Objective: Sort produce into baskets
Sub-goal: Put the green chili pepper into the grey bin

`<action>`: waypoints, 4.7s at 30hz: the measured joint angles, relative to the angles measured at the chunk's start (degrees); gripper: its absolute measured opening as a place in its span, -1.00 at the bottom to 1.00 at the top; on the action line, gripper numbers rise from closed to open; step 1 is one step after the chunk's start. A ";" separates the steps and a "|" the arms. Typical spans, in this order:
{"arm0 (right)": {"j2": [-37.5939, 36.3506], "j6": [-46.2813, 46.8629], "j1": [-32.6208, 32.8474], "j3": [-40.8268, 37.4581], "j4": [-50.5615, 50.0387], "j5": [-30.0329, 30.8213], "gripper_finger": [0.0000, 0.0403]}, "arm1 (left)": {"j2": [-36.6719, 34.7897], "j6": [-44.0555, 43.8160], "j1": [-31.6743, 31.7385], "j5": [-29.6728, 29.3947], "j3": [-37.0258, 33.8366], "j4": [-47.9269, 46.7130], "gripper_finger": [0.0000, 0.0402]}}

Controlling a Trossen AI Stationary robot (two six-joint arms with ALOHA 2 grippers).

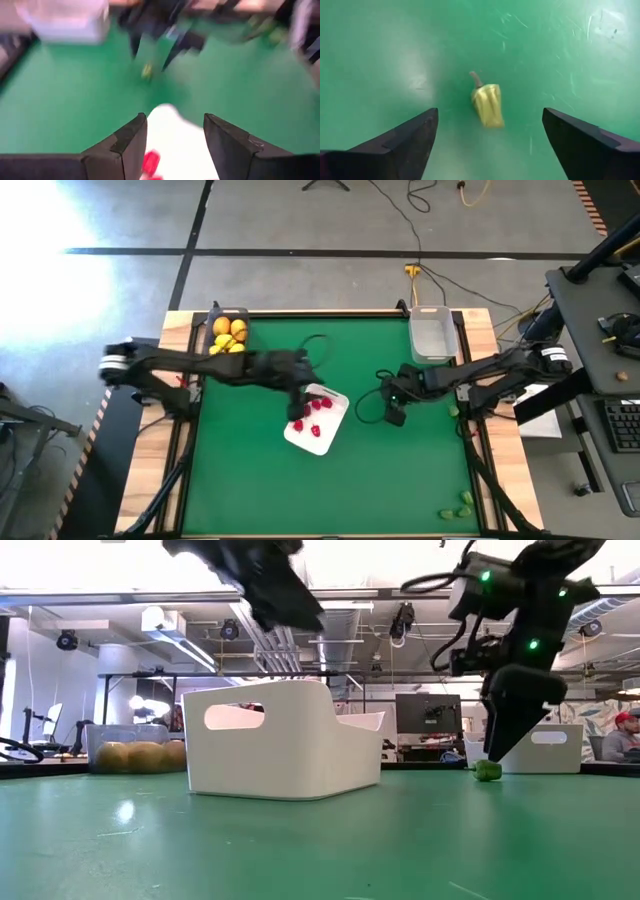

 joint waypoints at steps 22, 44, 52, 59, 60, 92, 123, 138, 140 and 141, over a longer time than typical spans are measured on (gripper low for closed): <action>6.79 0.72 -6.75 6.28 -1.54 -3.03 -0.72 | -26.12 5.61 -0.98 -9.58 -37.58 54.56 -0.12; 9.36 4.43 -46.23 22.08 -27.08 10.92 -0.86 | -19.40 9.48 -0.93 -12.03 -33.72 54.39 -0.12; 13.55 0.91 -47.88 15.28 -11.81 11.84 -0.86 | -19.40 10.10 -0.93 -12.08 -33.74 54.39 -0.12; 18.42 0.87 -49.24 15.44 -10.73 16.29 -0.72 | -19.40 9.71 -0.93 -12.08 -33.76 54.39 -0.12; 18.81 0.87 -49.29 15.76 -10.67 16.31 -0.66 | -19.40 9.70 -0.93 -12.08 -33.76 54.38 -0.12; 2.63 28.77 -0.90 14.97 -38.94 -19.17 -0.05 | -16.72 10.10 -0.74 -12.05 -33.83 56.14 -0.12; 31.77 3.25 -1.73 5.76 -45.57 -18.59 0.26 | -7.95 11.63 -0.49 -12.14 -31.42 62.20 -0.12; 32.79 1.35 -5.73 3.93 -41.68 -15.14 0.40 | -7.97 11.60 -0.49 -12.14 -31.14 61.71 -0.12; 32.57 1.46 -5.73 3.88 -41.41 -15.17 0.37 | -7.97 11.60 -0.49 -12.14 -31.14 61.71 -0.12; 32.49 1.51 -5.71 4.04 -41.34 -15.22 0.35 | -7.97 11.60 -0.49 -12.14 -31.14 61.72 -0.12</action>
